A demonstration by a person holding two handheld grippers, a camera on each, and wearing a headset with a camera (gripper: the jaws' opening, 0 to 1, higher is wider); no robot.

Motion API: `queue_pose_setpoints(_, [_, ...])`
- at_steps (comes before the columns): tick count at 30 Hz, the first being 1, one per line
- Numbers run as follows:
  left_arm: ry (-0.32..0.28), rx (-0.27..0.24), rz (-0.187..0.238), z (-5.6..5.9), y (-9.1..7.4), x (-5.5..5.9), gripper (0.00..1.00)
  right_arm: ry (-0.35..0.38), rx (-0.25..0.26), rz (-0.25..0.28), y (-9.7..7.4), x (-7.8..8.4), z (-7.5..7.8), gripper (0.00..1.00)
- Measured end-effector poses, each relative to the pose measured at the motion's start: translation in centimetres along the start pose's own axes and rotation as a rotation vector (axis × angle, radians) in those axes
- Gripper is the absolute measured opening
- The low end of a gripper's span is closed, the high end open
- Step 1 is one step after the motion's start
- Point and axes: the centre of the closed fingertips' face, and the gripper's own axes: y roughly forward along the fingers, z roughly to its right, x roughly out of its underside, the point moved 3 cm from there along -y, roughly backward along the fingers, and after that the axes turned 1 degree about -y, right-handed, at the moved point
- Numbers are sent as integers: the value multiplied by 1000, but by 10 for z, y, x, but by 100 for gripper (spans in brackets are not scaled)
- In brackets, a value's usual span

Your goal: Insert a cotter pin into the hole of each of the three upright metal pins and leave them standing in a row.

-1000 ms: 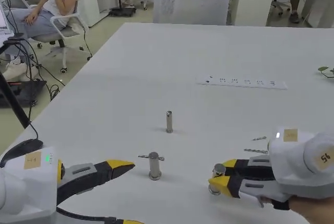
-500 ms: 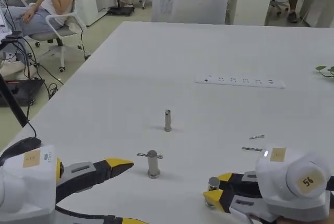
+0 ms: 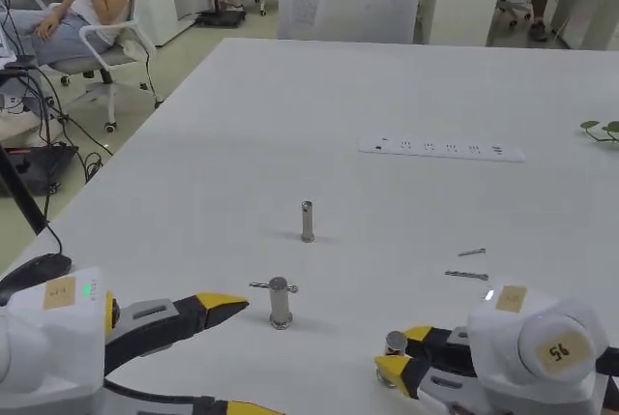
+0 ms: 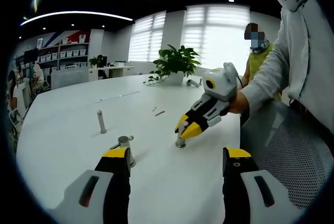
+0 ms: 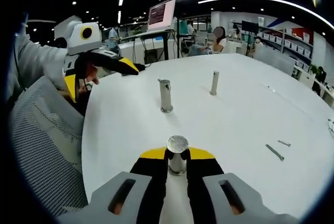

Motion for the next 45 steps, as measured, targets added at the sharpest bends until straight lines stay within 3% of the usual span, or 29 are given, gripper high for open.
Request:
queue_pose_setpoints(6, [1, 1, -1, 0, 0, 0, 72, 9, -15, 13, -1, -1, 0, 15])
queue_pose_setpoints(21, [2, 5, 0, 1, 1, -1, 71, 56, -30, 31, -9, -6, 7, 38])
queue_pose_setpoints(33, [6, 7, -8, 2, 0, -1, 71, 48, -75, 19, -28, 0, 10, 49])
queue_pose_setpoints(45, [4, 11, -6, 3, 1, -1, 71, 67, -44, 1, -52, 15, 34, 51])
